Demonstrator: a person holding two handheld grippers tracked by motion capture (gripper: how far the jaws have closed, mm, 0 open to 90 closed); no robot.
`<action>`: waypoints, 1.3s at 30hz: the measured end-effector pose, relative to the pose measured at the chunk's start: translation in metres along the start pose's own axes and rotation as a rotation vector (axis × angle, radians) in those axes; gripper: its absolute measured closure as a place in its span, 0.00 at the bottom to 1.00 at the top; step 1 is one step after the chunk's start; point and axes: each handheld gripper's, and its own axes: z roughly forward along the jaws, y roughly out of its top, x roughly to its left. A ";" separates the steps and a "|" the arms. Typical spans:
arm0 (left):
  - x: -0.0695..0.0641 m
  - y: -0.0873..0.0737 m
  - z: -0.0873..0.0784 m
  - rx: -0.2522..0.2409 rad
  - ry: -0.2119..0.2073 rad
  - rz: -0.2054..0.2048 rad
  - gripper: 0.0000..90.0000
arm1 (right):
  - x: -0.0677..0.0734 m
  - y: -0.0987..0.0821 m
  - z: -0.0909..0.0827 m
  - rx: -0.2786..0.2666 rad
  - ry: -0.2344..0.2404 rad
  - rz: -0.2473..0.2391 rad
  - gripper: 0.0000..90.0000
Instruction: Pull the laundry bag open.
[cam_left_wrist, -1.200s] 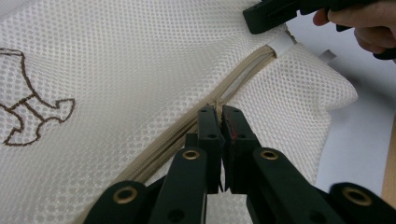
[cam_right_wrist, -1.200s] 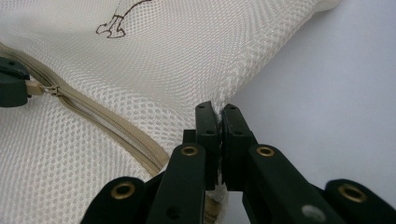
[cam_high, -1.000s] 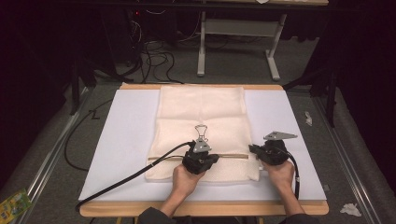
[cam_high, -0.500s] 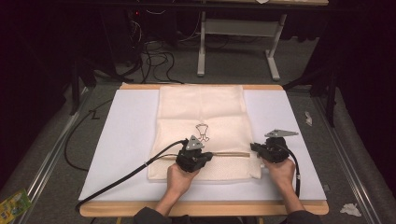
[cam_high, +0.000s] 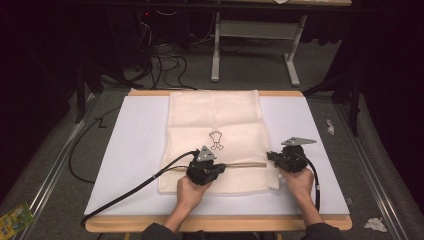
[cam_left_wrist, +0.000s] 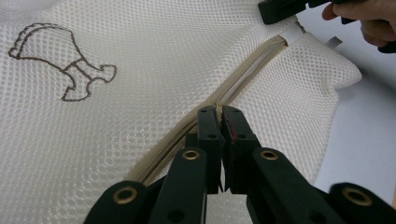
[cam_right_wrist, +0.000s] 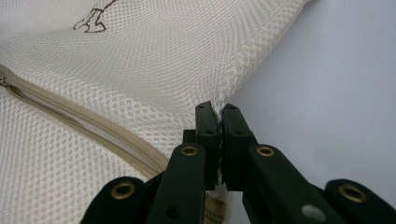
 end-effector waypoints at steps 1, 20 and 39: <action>0.001 0.000 -0.001 0.001 0.002 0.004 0.97 | 0.000 0.000 0.000 -0.006 -0.003 -0.004 0.99; 0.004 -0.001 -0.005 -0.001 0.014 0.002 0.97 | -0.001 0.000 0.001 -0.027 0.008 -0.001 0.99; 0.019 -0.008 -0.018 -0.018 0.037 -0.031 0.97 | -0.001 0.001 0.003 -0.027 0.005 0.011 0.99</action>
